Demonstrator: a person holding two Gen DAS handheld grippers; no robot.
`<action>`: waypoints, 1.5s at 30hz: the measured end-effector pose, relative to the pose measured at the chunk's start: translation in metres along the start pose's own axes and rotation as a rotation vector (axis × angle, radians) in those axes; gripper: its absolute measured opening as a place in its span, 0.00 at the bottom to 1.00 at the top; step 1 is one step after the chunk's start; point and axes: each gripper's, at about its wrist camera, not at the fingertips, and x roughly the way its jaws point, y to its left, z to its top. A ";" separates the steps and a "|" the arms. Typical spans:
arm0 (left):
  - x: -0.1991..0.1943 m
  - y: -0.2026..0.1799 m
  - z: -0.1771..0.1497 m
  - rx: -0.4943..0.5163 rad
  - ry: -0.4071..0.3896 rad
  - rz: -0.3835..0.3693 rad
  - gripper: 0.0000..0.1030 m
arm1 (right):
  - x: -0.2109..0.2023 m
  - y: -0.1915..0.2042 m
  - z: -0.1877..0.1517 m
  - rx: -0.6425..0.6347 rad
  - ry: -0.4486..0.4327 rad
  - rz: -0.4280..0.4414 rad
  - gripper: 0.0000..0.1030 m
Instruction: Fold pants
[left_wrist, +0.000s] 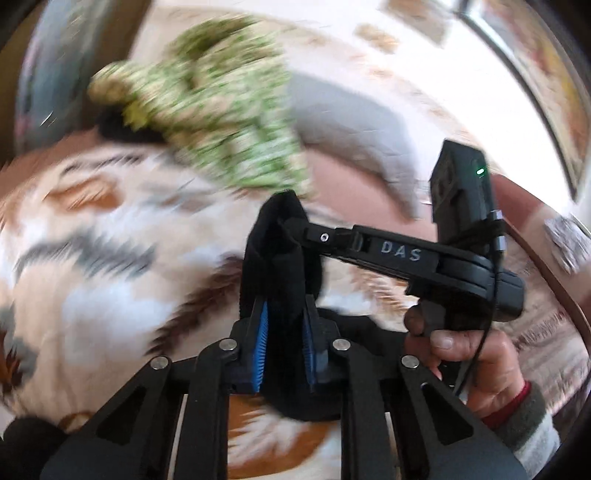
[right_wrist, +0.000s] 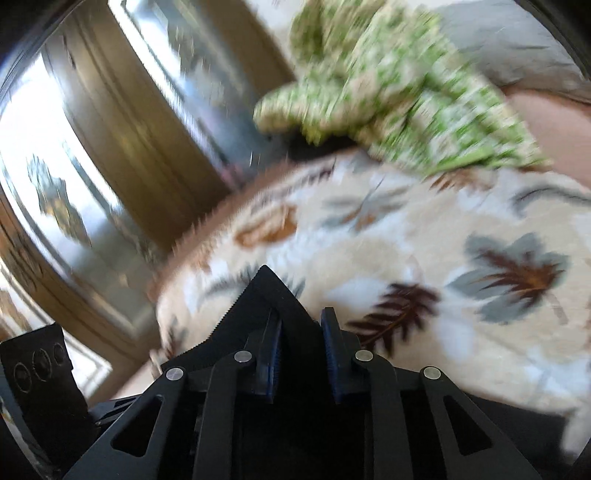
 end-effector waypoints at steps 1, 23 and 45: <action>0.001 -0.017 0.001 0.031 0.003 -0.038 0.14 | -0.026 -0.009 0.001 0.015 -0.046 -0.008 0.10; 0.050 -0.094 -0.048 0.292 0.257 -0.168 0.67 | -0.152 -0.130 -0.122 0.472 -0.146 -0.154 0.81; 0.058 -0.071 -0.032 0.212 0.232 -0.095 0.71 | -0.185 -0.081 -0.105 0.303 -0.227 -0.266 0.12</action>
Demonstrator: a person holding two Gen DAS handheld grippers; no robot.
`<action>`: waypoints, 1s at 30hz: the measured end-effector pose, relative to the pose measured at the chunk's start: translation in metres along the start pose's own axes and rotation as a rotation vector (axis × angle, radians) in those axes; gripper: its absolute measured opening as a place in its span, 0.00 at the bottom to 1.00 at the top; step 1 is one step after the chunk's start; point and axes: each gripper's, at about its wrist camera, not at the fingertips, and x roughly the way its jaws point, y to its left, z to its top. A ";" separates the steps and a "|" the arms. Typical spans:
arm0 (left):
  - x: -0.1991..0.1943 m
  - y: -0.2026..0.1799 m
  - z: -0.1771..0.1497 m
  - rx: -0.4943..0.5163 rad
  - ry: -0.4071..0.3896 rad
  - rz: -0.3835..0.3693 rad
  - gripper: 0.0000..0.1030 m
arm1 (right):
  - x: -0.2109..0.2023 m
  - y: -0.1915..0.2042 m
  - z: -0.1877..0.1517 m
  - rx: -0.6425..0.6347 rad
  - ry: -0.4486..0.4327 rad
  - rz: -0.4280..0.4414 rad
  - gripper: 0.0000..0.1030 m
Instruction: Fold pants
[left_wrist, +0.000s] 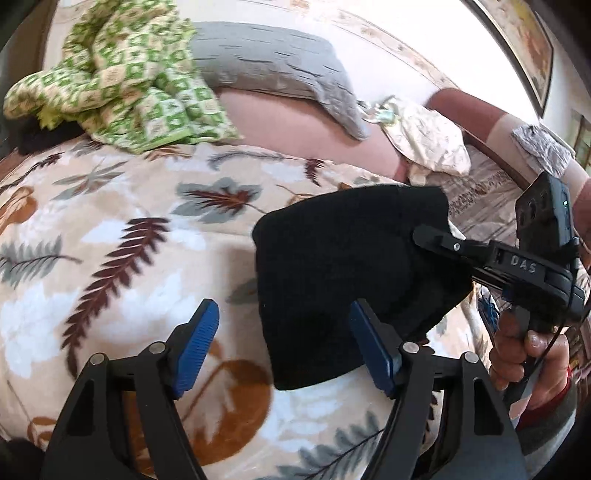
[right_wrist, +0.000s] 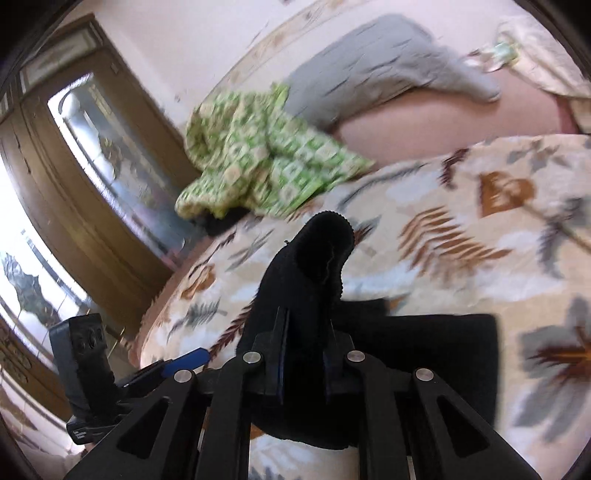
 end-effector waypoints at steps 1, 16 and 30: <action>0.005 -0.003 0.000 0.007 0.006 0.002 0.71 | -0.001 -0.007 -0.001 0.011 0.005 -0.019 0.12; 0.043 -0.023 -0.004 0.073 0.115 0.062 0.71 | 0.024 -0.070 -0.019 0.013 0.100 -0.340 0.47; 0.090 -0.021 0.028 0.078 0.142 0.183 0.73 | 0.057 -0.037 -0.006 -0.119 0.122 -0.342 0.44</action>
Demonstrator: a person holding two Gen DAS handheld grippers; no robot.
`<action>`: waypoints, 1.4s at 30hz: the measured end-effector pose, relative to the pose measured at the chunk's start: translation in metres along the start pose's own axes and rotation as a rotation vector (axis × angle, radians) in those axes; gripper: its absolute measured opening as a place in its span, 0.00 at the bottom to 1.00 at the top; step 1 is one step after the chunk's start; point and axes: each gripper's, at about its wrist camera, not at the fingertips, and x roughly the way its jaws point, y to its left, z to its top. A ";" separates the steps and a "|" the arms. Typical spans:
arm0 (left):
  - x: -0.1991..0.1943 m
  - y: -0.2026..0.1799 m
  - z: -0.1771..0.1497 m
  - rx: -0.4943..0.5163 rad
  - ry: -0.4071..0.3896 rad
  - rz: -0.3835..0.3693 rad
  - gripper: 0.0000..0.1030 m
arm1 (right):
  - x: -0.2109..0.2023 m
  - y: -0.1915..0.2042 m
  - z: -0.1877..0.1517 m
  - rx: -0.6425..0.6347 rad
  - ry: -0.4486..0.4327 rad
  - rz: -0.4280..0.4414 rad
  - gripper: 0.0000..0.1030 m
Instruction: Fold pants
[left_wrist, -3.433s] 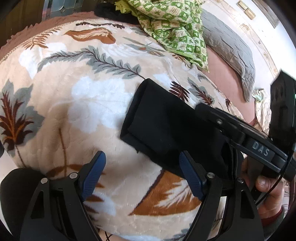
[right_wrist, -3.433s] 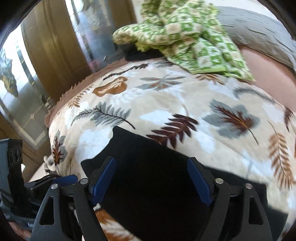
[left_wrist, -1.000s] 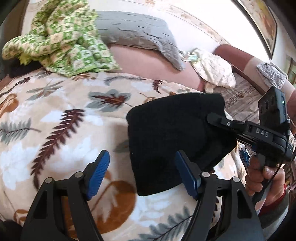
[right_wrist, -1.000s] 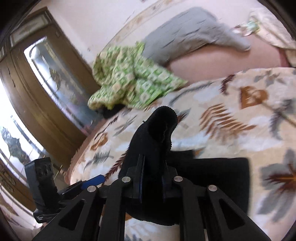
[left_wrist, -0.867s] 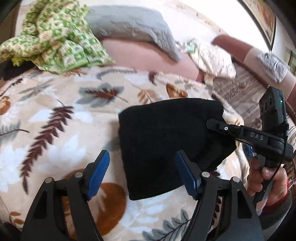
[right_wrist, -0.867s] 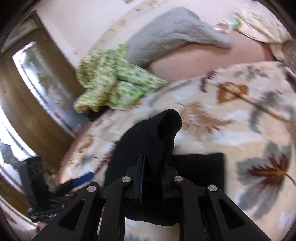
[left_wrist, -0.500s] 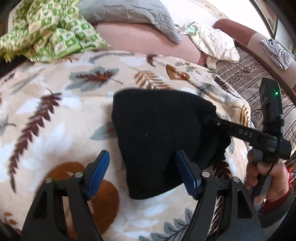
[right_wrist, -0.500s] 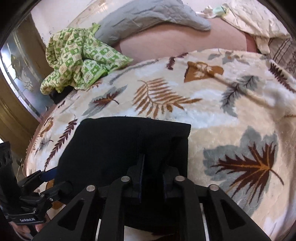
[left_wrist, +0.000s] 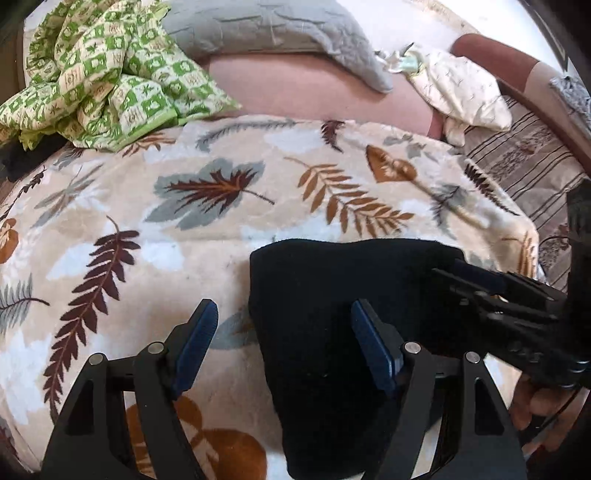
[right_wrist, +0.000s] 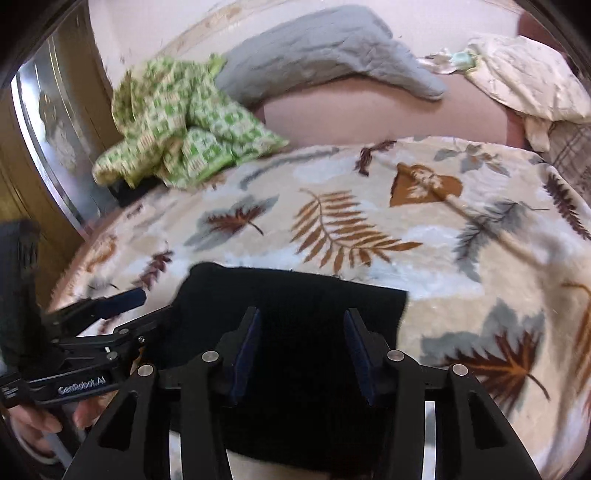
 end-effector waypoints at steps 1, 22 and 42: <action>0.003 0.000 0.000 0.000 0.004 0.005 0.73 | 0.009 -0.001 -0.001 0.003 0.018 -0.006 0.44; -0.018 -0.002 -0.014 -0.025 -0.020 0.010 0.73 | -0.033 0.020 -0.019 -0.090 0.012 0.002 0.45; -0.032 -0.006 -0.040 -0.037 -0.014 0.016 0.73 | -0.047 0.010 -0.064 -0.071 0.023 -0.013 0.47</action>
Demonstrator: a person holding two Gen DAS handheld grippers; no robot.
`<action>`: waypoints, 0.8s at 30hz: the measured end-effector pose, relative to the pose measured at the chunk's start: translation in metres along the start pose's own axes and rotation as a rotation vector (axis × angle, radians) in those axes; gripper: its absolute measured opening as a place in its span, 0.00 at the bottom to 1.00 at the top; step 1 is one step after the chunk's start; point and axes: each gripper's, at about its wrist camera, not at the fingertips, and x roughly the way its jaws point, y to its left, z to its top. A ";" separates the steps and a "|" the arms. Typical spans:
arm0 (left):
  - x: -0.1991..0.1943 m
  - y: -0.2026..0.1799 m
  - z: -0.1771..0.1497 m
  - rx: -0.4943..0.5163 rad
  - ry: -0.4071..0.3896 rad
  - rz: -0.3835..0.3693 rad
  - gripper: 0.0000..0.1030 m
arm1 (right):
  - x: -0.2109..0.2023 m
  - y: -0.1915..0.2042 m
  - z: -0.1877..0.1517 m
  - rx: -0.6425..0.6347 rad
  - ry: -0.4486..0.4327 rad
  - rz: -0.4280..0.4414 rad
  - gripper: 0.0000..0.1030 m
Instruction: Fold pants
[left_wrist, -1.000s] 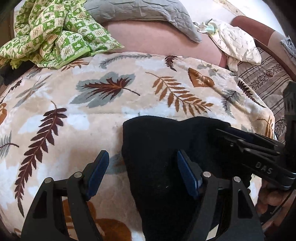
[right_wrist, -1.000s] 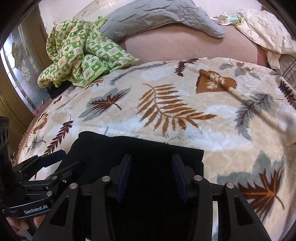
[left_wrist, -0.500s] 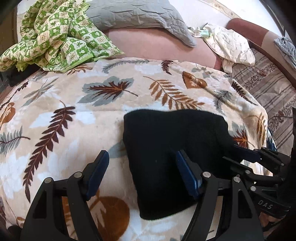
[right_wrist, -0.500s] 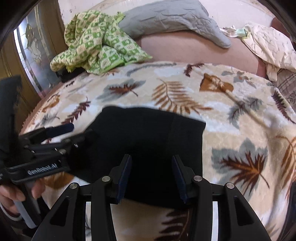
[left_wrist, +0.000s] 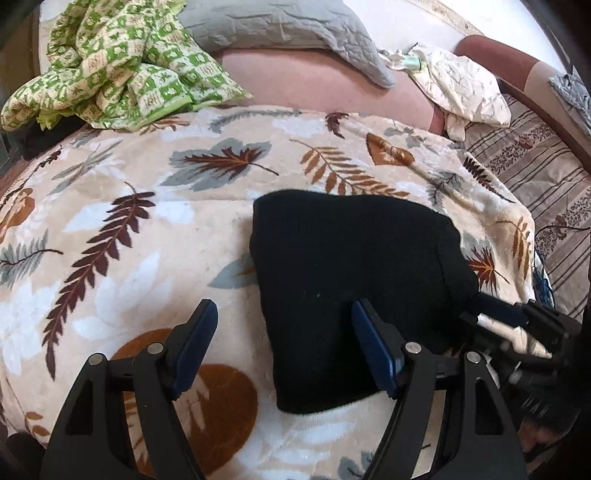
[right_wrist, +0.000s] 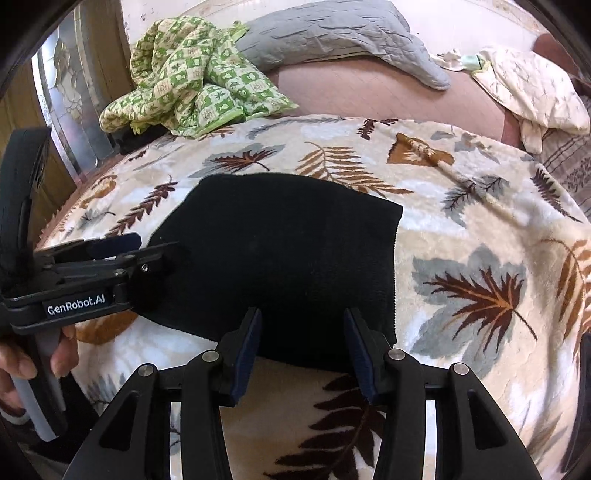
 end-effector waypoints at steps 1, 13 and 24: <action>-0.003 0.001 0.000 -0.002 -0.005 0.002 0.73 | -0.006 -0.006 0.003 0.034 -0.021 0.009 0.49; 0.000 -0.010 -0.004 0.004 0.006 0.062 0.73 | 0.023 -0.045 0.016 0.142 -0.010 0.036 0.28; 0.000 -0.024 -0.006 -0.038 0.027 0.104 0.73 | 0.030 -0.058 0.020 0.149 -0.062 0.048 0.25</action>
